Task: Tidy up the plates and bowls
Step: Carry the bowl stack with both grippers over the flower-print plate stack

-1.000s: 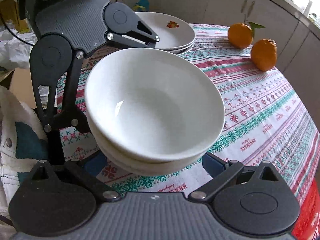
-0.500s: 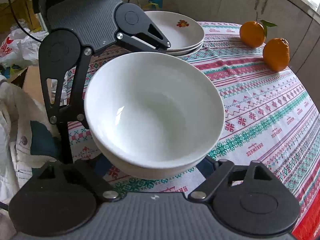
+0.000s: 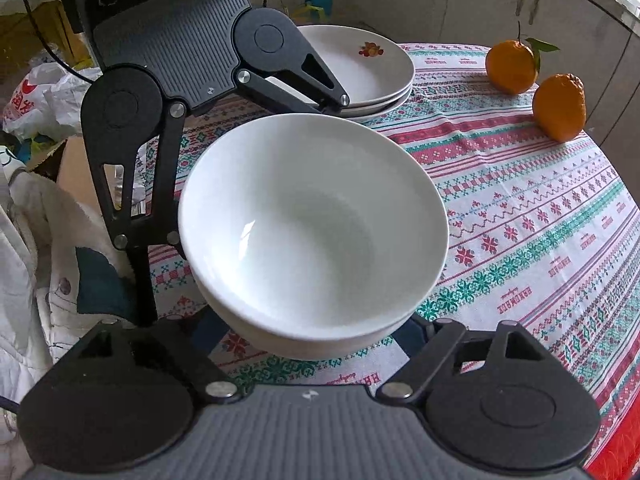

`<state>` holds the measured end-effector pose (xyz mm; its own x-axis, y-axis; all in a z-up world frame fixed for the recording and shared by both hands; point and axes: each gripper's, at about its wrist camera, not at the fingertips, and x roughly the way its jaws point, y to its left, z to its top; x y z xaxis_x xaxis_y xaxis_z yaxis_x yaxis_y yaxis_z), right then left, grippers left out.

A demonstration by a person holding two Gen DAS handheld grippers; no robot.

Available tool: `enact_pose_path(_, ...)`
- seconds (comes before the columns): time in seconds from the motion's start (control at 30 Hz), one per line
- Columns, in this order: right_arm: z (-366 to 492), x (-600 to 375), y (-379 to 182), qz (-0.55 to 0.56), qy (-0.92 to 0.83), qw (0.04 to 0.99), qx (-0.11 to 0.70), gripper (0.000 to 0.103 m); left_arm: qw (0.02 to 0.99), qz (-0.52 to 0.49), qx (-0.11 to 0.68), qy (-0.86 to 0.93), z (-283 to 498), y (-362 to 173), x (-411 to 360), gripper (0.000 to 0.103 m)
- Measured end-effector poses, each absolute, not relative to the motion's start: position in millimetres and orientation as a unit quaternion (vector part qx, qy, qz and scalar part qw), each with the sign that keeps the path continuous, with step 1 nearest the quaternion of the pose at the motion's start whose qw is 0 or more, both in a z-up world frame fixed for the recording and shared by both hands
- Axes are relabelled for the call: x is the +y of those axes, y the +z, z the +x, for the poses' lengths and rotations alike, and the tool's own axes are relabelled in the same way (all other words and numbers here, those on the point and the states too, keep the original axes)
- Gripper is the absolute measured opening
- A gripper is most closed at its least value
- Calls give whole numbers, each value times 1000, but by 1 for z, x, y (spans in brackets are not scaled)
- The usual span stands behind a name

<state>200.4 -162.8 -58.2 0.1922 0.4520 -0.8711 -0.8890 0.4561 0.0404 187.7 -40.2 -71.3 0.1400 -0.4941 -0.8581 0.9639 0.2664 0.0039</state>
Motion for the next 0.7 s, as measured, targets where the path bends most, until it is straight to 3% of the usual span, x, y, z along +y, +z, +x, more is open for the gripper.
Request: enact_pose_path(0.7,202,-144,-26,-266,462,734,421,87,717,291,384,-503,189,-41,-18,80)
